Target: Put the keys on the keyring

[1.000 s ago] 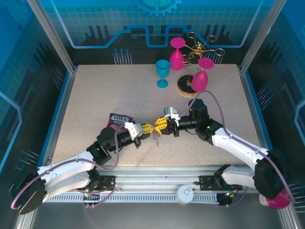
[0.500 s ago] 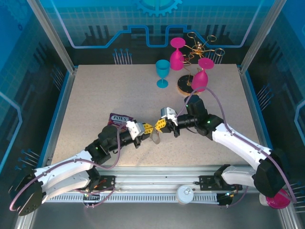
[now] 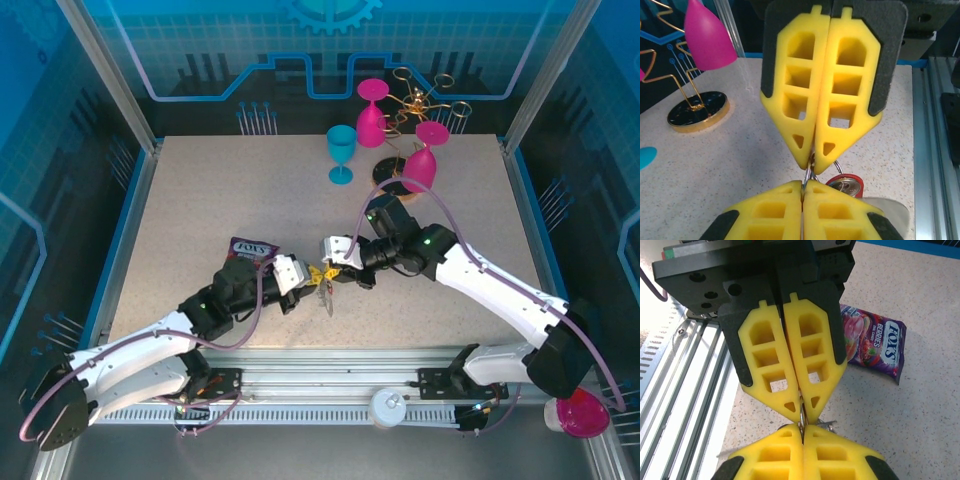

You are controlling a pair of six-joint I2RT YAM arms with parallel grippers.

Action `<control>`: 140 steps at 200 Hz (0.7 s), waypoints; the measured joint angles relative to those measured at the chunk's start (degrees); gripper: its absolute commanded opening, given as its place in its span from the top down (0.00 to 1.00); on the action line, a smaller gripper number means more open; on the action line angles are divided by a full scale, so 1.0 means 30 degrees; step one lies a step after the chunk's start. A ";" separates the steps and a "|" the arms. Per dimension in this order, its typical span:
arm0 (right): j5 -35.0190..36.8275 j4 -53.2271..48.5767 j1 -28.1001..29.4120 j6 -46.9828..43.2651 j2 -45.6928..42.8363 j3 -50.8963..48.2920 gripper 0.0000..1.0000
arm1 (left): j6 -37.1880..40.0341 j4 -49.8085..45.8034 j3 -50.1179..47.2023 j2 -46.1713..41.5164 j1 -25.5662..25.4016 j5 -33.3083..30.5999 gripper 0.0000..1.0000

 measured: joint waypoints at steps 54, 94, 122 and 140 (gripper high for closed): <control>0.0087 0.0641 0.0066 0.0823 -0.0262 -0.0546 0.86 | 0.0044 0.0131 0.0000 0.0321 0.0007 0.0423 1.00; -0.2040 0.4619 -0.1005 0.3963 -0.2419 -0.3774 0.69 | -0.0087 0.1639 -0.0503 0.0080 -0.0015 0.0474 1.00; -0.2849 0.5989 -0.1552 0.5544 -0.2783 -0.4728 0.71 | -0.0095 0.2659 -0.0816 -0.0175 -0.0015 0.0466 1.00; -0.3060 0.6433 -0.1552 0.6229 -0.2783 -0.4976 0.78 | -0.0095 0.2929 -0.0816 -0.0211 -0.0015 0.0459 1.00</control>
